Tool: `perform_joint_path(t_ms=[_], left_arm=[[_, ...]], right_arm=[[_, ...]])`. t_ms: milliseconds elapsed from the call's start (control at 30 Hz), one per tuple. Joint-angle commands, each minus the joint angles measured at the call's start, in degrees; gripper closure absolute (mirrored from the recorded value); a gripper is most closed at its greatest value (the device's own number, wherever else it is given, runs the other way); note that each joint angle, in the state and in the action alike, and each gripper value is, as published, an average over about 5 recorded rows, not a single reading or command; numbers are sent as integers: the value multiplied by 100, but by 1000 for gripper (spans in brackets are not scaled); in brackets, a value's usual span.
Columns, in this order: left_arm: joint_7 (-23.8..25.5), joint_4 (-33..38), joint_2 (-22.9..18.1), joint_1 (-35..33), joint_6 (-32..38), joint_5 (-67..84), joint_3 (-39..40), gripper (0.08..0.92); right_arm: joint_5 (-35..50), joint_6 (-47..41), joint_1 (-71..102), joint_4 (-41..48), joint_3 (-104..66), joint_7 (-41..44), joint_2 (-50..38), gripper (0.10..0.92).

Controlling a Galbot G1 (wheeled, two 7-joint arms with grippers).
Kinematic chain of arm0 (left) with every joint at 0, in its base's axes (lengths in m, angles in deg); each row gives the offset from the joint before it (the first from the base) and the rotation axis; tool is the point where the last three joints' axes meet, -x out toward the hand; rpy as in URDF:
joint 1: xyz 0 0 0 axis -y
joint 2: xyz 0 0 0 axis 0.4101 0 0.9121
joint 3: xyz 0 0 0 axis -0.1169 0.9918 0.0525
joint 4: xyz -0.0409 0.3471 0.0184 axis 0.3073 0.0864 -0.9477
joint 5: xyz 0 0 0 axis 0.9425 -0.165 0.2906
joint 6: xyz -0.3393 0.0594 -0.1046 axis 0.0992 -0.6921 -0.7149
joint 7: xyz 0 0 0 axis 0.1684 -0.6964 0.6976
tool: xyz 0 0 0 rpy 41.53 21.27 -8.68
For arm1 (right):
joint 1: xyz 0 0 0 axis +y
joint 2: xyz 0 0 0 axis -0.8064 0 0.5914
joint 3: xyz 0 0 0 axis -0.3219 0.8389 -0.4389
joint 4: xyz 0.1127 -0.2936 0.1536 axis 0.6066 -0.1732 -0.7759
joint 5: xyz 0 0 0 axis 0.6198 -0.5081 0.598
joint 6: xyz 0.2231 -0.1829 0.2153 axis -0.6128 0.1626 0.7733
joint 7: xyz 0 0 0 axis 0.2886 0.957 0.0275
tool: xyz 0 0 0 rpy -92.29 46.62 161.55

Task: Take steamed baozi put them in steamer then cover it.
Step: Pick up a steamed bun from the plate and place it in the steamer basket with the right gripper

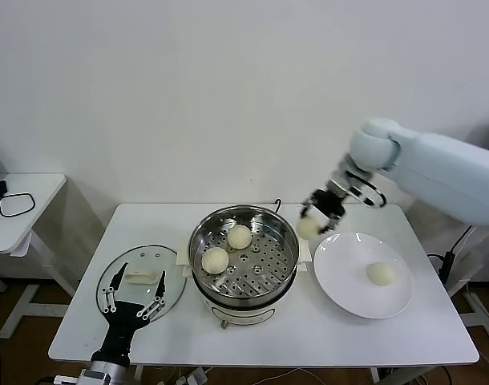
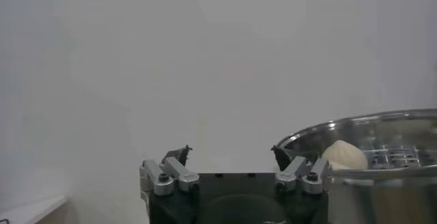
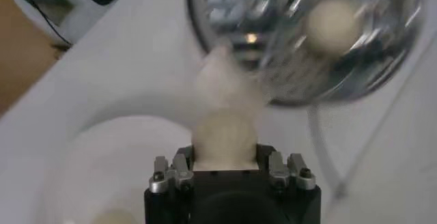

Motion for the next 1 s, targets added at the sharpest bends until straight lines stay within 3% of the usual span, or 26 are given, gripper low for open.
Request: perform_joint_path(t_ms=[33, 467, 1000], left_arm=[[-3, 4, 2, -5, 13, -1, 1, 177], [-6, -17, -43, 19, 50, 2, -27, 177], [-15, -60, -46, 40, 85, 37, -66, 177]], right_arm=[[-194, 1127, -947, -934, 309, -422, 1136, 404], [-1888, 2221, 142, -1278, 368, -673, 1266, 397], [-2552, 2468, 834, -1113, 199, -719, 1432, 379]])
